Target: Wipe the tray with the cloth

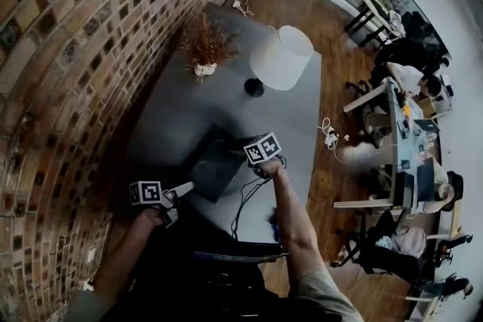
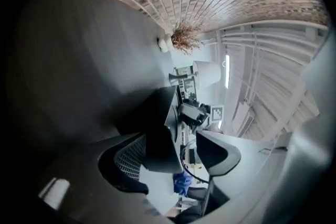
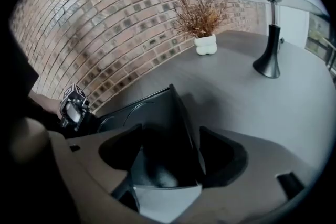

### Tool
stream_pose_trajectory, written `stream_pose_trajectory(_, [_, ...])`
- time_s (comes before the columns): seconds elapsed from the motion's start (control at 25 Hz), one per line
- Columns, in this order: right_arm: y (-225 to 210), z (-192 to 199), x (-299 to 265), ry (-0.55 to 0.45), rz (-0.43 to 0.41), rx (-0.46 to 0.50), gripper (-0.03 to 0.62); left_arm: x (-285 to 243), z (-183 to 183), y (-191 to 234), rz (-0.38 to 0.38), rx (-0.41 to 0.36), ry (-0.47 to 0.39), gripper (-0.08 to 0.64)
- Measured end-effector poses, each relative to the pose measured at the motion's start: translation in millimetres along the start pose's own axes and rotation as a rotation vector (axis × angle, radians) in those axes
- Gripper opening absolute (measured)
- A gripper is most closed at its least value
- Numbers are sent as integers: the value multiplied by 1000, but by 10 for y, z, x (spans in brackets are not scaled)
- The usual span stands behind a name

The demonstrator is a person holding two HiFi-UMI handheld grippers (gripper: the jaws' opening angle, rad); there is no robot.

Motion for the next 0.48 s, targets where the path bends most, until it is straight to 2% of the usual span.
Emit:
stream_pose_trajectory(0.08, [3,163,84,-5,3,-48,342,-27,-161,-15,-8,-8,-93,313])
stream_pose_trajectory(0.16, [14,337,160,-58,12,-137,343,-93,-464,13,-25,-43,-166,322])
stream_pose_trajectory(0.28, [78,631,285,-171,36,-272,342,-318,-1033,-70,-26,-161,-215,355])
stream_pose_trajectory(0.36, [117,781,413,-251,33,-338,344,-525,-1337,-220,4,-253,-195,359])
stream_pose_trajectory(0.44, [187,923,484,-297,13,-384,342,-602,-1396,-298,-19,-335,-91,357])
stream_pose_trajectory(0.48, [261,1003,460,-308,12,-397,342,-554,-1331,-306,-50,-381,-24,324])
Point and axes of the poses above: the fingertips, and each gripper's own axes: x backward along the fingers, y to its left, z out of its underside, the point moved 7 cm from there along x, backward along the fingers, and after that the axes turned 7 degrees about y, right-handed, at the moved point
